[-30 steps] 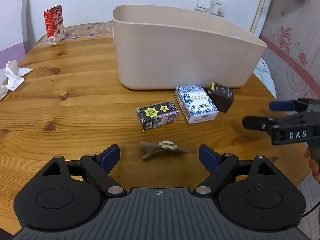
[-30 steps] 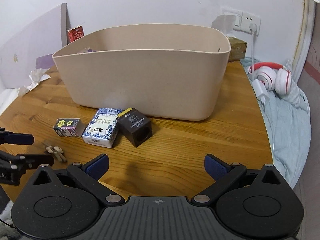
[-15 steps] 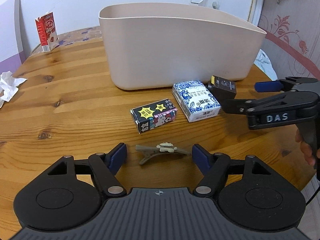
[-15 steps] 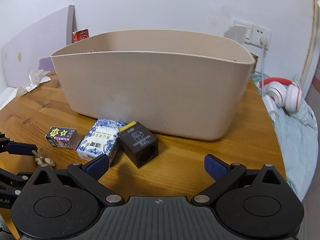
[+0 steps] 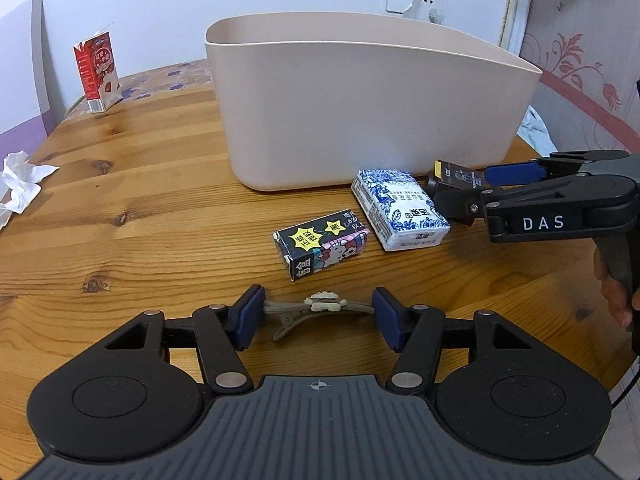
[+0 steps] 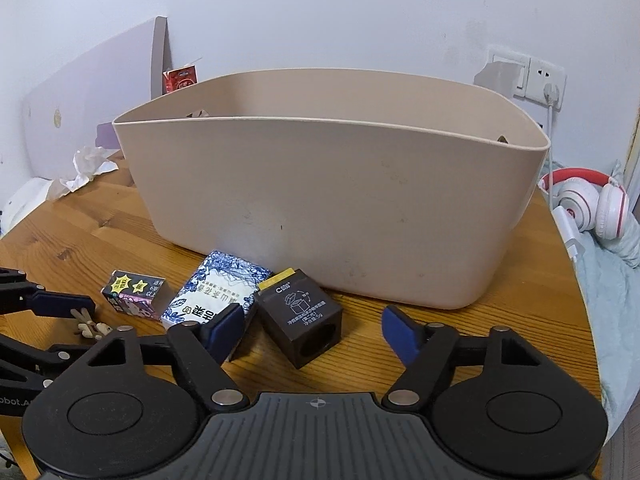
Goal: Organize objects
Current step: 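Close the left tool on the hair clip while the right tool grips the black box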
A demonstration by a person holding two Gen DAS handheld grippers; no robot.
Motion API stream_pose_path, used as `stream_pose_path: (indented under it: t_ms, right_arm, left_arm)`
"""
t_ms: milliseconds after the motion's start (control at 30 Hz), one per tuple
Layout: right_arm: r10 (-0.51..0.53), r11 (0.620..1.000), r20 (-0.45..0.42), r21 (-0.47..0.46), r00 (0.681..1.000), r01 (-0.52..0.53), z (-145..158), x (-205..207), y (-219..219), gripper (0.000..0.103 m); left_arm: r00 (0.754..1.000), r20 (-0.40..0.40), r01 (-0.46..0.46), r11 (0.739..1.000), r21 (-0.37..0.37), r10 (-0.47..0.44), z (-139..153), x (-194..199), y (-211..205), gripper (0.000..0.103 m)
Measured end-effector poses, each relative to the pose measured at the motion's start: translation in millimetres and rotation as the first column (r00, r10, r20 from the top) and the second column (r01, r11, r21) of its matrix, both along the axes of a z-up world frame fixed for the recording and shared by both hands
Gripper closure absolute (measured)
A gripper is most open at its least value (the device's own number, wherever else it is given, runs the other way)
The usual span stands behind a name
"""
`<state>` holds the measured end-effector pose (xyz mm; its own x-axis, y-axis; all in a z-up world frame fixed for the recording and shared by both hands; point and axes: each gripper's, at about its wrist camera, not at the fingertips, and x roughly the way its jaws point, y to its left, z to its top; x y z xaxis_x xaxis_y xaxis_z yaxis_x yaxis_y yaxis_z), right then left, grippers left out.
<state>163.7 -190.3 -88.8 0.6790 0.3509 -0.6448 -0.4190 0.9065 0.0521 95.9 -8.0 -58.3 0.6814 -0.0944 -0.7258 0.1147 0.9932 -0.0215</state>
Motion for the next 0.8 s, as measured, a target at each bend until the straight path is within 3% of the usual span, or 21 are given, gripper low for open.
stream_pose_path:
  t_ms: [167,233,300,600,800]
  right_arm:
    - [0.024,1.000,-0.004,0.008,1.000,-0.024,0.2,3.9,-0.2,0.033]
    - [0.023,1.000,-0.014,0.017,1.000,-0.023,0.3,7.4,-1.3,0.042]
    - [0.027,1.000,-0.044,0.012,0.999,-0.026,-2.2,11.7,-0.3,0.061]
    - [0.033,0.999,-0.033,-0.005,0.999,-0.033,-4.1,1.8,2.5,0.072]
    - [0.039,0.999,-0.022,-0.018,0.999,-0.039,2.4,-12.0,1.9,0.073]
  left_arm:
    - [1.000,-0.002,0.003,1.000,-0.007,-0.003,0.3,1.2,1.5,0.043]
    - [1.000,-0.004,0.007,1.000,-0.011,-0.007,0.6,1.8,2.6,0.043]
    - [1.000,-0.007,0.008,1.000,-0.016,-0.008,1.1,2.1,3.0,0.043]
    - [1.000,-0.010,0.014,1.000,-0.021,-0.014,2.8,0.0,5.0,0.043]
    - [1.000,0.011,0.021,1.000,-0.023,-0.020,9.5,-5.3,7.3,0.043]
